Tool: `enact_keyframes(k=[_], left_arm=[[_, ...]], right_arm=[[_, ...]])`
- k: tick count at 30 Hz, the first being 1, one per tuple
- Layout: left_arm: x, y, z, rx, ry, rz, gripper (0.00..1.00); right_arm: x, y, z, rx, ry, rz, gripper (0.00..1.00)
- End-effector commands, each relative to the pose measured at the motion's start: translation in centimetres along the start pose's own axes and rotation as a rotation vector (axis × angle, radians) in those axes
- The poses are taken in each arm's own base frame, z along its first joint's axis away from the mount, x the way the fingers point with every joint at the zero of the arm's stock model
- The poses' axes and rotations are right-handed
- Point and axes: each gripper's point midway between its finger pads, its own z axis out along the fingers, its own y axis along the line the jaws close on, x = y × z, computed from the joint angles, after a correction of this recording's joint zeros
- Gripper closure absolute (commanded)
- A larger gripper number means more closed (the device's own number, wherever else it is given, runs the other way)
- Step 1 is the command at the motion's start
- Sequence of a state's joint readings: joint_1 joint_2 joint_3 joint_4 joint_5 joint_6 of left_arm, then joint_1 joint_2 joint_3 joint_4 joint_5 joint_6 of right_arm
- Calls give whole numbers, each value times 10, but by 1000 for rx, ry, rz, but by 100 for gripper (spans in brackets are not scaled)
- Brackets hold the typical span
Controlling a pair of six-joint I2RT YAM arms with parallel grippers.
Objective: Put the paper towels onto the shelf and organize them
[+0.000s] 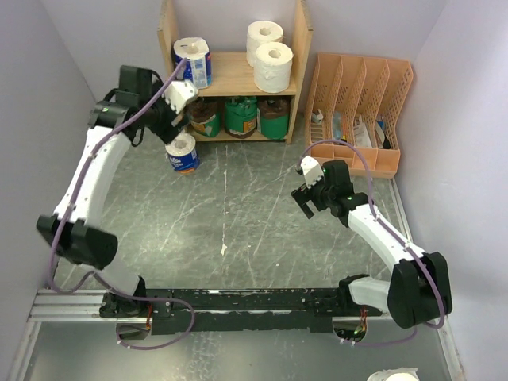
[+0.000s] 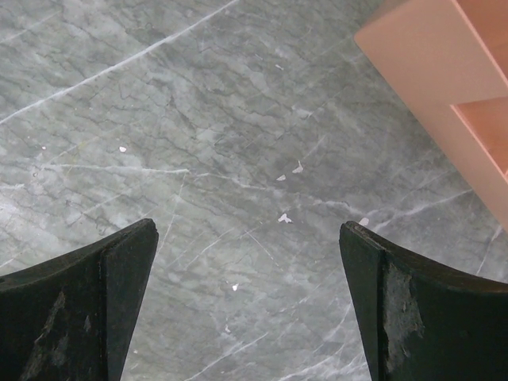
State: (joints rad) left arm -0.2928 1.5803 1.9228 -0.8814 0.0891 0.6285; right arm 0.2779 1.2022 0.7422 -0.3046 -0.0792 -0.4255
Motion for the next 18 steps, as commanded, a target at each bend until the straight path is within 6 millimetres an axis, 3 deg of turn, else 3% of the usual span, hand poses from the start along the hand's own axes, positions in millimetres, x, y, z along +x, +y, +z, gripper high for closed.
enact_keyframes(k=[1,6,18], left_arm=[[57,-77,22,356,135,-150,10],[89,-85,62,319,194,-130,11],[123,-86,123,201,293,-27,13]], right_arm=[[-6,-6,3,13,-2,15,1],[2,-7,6,24,18,6,0],[10,-5,12,21,47,-7,0]])
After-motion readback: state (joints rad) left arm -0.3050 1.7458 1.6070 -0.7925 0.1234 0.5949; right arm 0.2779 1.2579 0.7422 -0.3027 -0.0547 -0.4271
